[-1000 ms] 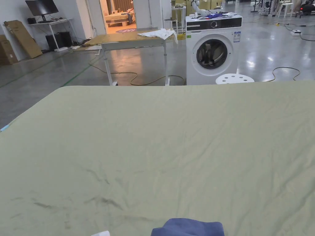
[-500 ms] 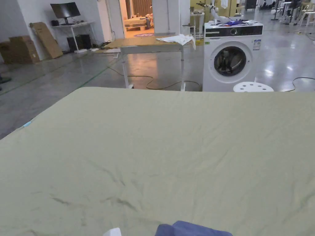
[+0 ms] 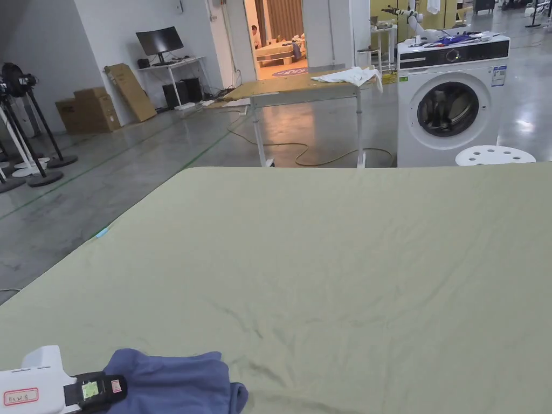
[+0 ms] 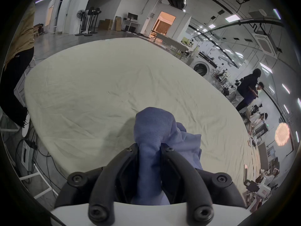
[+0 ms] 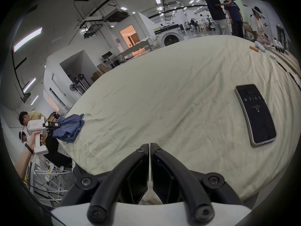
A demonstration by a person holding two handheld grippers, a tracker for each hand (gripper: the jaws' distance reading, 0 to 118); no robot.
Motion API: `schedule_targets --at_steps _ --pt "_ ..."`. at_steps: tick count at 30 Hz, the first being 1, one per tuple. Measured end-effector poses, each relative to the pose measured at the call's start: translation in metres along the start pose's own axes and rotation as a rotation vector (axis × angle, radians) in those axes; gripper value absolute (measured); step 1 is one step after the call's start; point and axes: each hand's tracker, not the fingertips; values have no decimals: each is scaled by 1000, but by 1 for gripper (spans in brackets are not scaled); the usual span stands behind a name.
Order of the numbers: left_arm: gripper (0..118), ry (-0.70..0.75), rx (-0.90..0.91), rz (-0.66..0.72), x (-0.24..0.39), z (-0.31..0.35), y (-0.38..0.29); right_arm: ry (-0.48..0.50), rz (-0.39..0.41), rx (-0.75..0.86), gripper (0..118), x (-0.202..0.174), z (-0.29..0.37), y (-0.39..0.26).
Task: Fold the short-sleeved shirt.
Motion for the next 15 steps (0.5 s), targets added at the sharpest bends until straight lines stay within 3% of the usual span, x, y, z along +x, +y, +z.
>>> schedule_targets --at_steps 1,3,4,6,9,12,15 --pt "30 18 5 -19 14 0 -4 -7 9 2 0 -1 2 0" --pt "66 145 55 -120 33 4 -4 -19 30 7 0 -2 7 2" --pt "75 206 105 -184 44 10 -3 -27 43 14 0 -3 10 4" --pt "77 218 180 -270 68 26 -3 -64 70 46 0 -3 19 9" --pt "77 125 278 -347 108 62 -8 -119 101 122 0 -4 35 19" --pt "77 24 423 -388 154 96 -30 -102 76 209 0 -8 56 32" --pt "77 -83 584 -448 188 117 -62 -112 140 318 0 -22 79 47"
